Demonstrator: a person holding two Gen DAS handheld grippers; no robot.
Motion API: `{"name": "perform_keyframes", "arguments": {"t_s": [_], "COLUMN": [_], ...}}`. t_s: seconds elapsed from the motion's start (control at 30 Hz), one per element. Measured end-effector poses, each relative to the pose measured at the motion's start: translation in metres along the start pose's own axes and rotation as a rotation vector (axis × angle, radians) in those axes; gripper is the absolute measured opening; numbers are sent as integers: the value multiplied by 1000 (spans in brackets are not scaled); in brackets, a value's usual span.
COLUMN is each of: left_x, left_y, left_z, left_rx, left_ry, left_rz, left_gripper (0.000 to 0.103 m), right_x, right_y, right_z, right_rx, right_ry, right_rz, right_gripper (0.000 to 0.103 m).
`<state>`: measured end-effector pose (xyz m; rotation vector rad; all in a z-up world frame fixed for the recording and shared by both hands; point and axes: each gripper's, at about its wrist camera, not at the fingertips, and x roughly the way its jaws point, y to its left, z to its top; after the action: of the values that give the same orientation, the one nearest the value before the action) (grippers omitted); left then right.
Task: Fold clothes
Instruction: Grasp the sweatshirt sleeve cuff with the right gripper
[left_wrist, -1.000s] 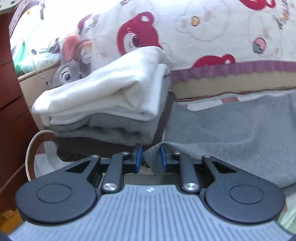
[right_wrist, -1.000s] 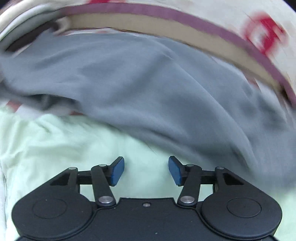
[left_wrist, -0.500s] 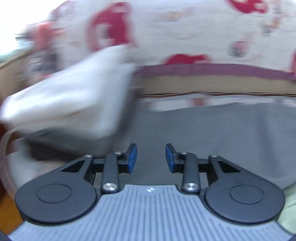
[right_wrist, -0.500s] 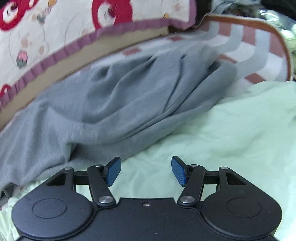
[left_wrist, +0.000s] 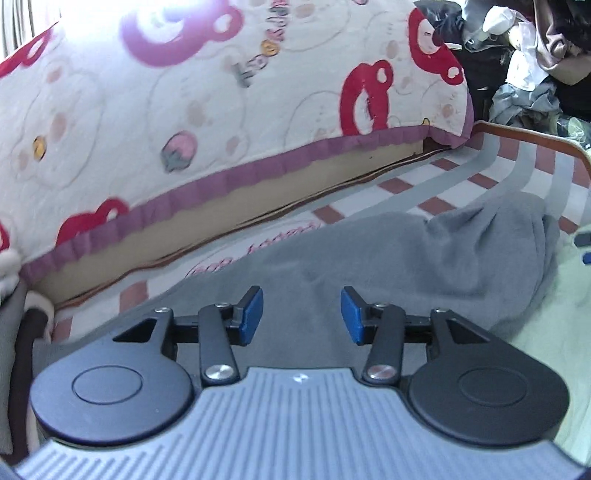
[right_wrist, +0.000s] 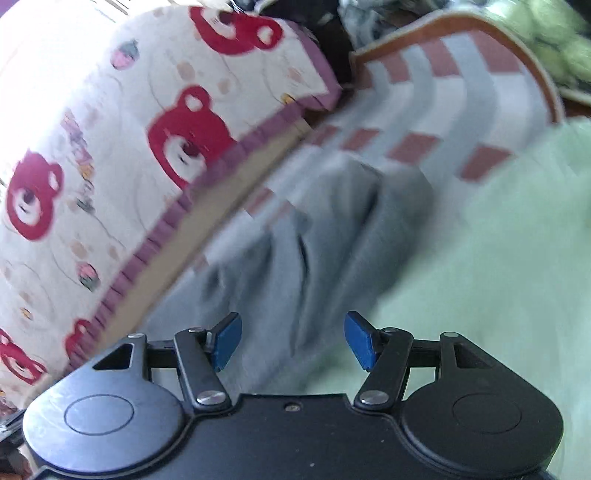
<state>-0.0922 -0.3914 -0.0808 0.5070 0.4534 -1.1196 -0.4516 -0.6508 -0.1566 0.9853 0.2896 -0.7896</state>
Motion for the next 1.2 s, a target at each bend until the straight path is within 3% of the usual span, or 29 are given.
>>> {"name": "perform_keyframes", "arguments": {"t_s": [0.1, 0.23, 0.4, 0.57, 0.8, 0.83, 0.87, 0.93, 1.0, 1.07, 1.13, 1.2], "left_x": [6, 21, 36, 65, 111, 118, 125, 135, 140, 144, 150, 156], "left_y": [-21, -48, -58, -68, -106, -109, -112, -115, -115, -119, -125, -134], "left_z": [8, 10, 10, 21, 29, 28, 26, 24, 23, 20, 13, 4], "left_rx": [-27, 2, -72, -115, -94, -79, -64, -39, -15, 13, 44, 79], "left_ry": [-1, 49, 109, 110, 95, 95, 94, 83, 57, 62, 85, 127], "left_rz": [-68, -55, -60, -62, -159, -171, -181, -212, -255, -319, -364, -385], "left_gripper": [50, 51, 51, 51, 52, 52, 52, 52, 52, 52, 53, 53], "right_x": [24, 66, 100, 107, 138, 142, 142, 126, 93, 65, 59, 76], "right_y": [-8, -24, -29, -45, -51, -50, -46, -22, -1, 12, 10, -10], "right_z": [26, 41, 25, 17, 40, 42, 46, 60, 76, 90, 92, 88], "right_rx": [-6, 28, -7, 81, 57, 41, 0, -156, -225, -283, -324, -226], "right_ry": [12, 60, 123, 76, 48, 34, 5, -109, -234, -310, -318, -160], "right_rz": [28, 40, -59, 7, -37, -26, -7, 3, 49, 26, -75, -137], "right_gripper": [67, 68, 68, 68, 69, 47, 5, 6, 6, 5, 6, 9]}}
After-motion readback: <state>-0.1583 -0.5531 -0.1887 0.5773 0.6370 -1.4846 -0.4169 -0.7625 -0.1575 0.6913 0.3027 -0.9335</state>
